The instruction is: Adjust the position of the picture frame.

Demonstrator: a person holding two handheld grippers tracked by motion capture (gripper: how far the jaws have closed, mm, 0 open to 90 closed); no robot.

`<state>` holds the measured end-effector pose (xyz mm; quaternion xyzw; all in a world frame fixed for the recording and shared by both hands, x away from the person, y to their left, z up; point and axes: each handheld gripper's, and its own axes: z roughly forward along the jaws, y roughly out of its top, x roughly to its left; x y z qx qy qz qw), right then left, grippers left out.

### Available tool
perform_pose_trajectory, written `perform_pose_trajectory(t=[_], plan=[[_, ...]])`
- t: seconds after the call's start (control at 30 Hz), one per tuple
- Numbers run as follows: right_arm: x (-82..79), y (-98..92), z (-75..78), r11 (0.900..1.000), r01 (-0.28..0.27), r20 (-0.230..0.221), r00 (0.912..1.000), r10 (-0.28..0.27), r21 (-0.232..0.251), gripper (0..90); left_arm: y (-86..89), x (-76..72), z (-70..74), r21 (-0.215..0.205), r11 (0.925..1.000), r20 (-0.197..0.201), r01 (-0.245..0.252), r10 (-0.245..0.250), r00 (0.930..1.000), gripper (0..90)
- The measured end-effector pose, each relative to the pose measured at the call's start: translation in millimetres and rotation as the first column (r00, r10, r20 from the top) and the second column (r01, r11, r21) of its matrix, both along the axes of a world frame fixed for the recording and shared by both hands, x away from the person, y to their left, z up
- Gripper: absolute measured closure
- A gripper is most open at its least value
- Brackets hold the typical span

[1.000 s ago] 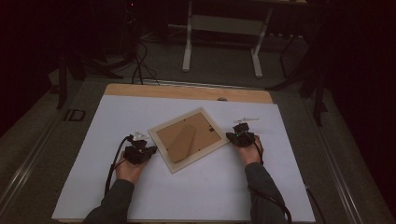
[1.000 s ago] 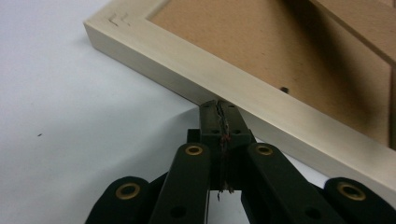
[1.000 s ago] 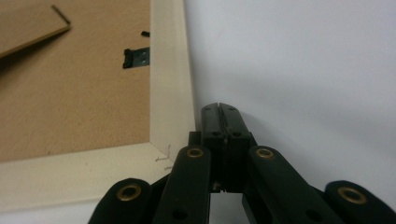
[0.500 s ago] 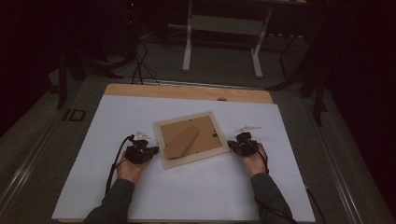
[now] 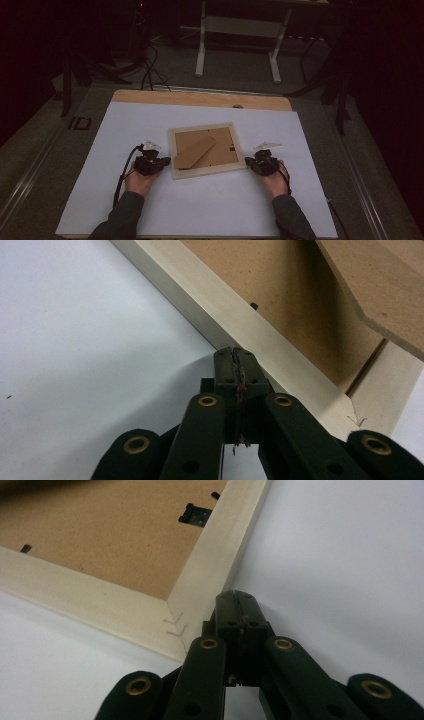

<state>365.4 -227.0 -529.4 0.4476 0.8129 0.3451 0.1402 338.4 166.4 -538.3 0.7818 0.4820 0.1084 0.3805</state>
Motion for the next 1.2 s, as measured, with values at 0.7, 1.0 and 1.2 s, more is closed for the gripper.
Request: perform_pose_trajectory(t=[0.7, 1.0, 1.2], plan=[[-35.3, 7.8, -2.1, 0.999, -0.046, 0.042, 0.9980, 0.047, -0.027, 90.0, 15.1, -22.2, -0.6, 0.006, 0.9933, 0.012, 0.116, -0.116, 0.9932, 90.0], [-39.6, 8.2, -1.8, 0.998, -0.052, 0.041, 0.9978, 0.053, -0.028, 90.0, 13.9, -21.8, -0.4, 0.023, 0.9947, 0.023, 0.101, -0.101, 0.9946, 90.0], [-40.6, 8.2, -1.6, 0.997, -0.075, 0.036, 0.9964, 0.076, -0.026, 90.0, 14.4, -19.2, -1.1, 0.022, 0.9971, 0.031, 0.072, -0.073, 0.9968, 90.0]])
